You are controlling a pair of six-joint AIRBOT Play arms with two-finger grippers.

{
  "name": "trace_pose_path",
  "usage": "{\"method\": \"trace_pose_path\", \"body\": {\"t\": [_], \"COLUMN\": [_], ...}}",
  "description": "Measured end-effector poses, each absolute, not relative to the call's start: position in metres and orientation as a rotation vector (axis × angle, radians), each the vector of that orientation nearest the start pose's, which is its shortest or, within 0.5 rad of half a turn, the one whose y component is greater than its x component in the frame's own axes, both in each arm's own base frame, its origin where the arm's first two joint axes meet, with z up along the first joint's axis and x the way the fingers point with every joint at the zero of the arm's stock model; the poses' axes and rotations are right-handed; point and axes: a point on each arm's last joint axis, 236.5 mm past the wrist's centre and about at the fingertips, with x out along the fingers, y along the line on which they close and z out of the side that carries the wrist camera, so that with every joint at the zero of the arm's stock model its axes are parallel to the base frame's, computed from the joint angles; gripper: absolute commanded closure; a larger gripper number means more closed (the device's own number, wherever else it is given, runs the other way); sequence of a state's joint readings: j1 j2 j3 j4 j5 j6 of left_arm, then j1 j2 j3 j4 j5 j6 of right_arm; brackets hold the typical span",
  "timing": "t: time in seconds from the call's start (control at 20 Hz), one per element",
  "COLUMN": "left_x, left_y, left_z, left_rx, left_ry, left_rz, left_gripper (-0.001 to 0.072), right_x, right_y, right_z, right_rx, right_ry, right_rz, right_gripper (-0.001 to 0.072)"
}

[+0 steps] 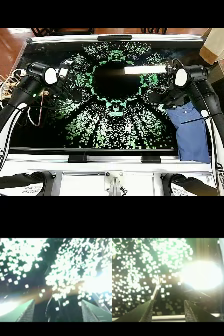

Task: Fold the shirts.

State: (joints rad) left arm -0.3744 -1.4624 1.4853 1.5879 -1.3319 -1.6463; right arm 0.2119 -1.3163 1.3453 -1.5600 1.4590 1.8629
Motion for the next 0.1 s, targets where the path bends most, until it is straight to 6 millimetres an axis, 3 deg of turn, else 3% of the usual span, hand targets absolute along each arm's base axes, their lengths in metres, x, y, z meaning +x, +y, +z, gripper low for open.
{"method": "trace_pose_path", "body": {"t": [0.1], "left_x": [0.3991], "left_y": [-0.1541], "left_z": [0.0381], "left_rx": [0.188], "left_ry": [1.290], "left_rz": [-0.264], "left_gripper": [-0.0009], "right_x": [0.3497], "right_y": [0.0784], "right_z": [0.0417], "right_rx": [0.095], "right_ry": [1.439], "right_rz": [-0.026], "right_gripper": [0.0205]}}
